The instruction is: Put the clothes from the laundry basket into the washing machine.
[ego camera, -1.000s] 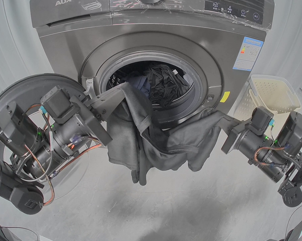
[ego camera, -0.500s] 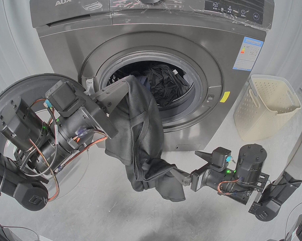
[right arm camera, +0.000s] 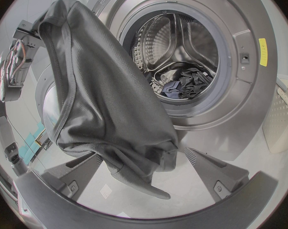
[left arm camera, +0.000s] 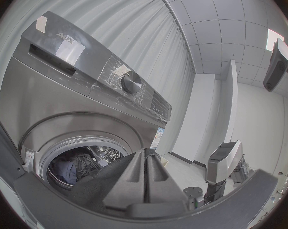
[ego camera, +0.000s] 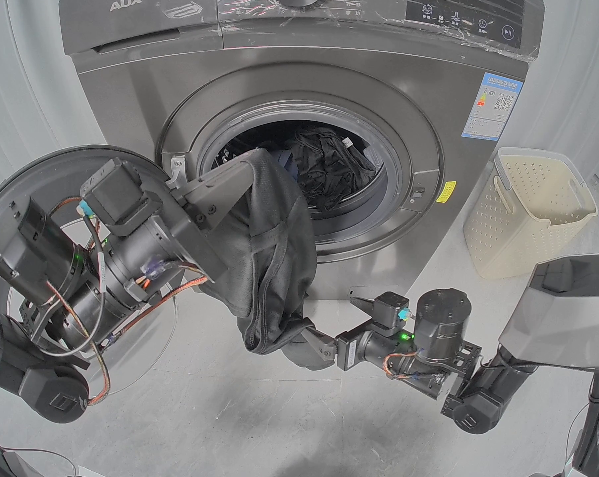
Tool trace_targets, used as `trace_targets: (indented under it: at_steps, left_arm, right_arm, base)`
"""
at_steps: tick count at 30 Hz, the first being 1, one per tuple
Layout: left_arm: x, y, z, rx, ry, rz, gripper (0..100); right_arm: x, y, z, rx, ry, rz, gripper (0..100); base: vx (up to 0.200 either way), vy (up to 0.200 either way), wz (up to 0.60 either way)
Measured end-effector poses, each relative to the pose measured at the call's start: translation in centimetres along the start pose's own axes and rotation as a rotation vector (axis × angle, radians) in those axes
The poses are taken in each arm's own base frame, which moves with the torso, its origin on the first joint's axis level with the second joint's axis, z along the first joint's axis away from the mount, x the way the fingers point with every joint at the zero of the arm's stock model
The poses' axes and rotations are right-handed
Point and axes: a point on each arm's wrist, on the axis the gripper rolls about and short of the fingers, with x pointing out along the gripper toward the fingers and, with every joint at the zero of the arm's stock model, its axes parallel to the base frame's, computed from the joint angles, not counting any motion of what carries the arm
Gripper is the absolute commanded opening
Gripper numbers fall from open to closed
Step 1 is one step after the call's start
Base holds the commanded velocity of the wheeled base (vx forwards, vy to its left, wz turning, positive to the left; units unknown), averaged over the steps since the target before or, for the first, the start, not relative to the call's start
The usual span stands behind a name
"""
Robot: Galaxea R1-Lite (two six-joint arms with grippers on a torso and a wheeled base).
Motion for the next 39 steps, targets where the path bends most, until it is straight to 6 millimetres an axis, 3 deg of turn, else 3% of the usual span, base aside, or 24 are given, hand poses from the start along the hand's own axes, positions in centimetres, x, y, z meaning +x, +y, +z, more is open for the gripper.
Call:
trace_targets:
  at_steps: [21, 39]
  left_arm:
    - [-0.5, -0.8, 0.9, -0.006, -0.02, -0.026, 0]
    - [-0.5, -0.5, 1.2, -0.001, -0.032, -0.013, 0]
  right_arm:
    - [7.9, 0.4, 0.1, -0.001, -0.163, 0.024, 100]
    - [8.9, -0.1, -1.2, 0.002, -0.157, 0.014, 100]
  base:
    - [0.0, 0.0, 0.0]
    - [0.0, 0.0, 0.0]
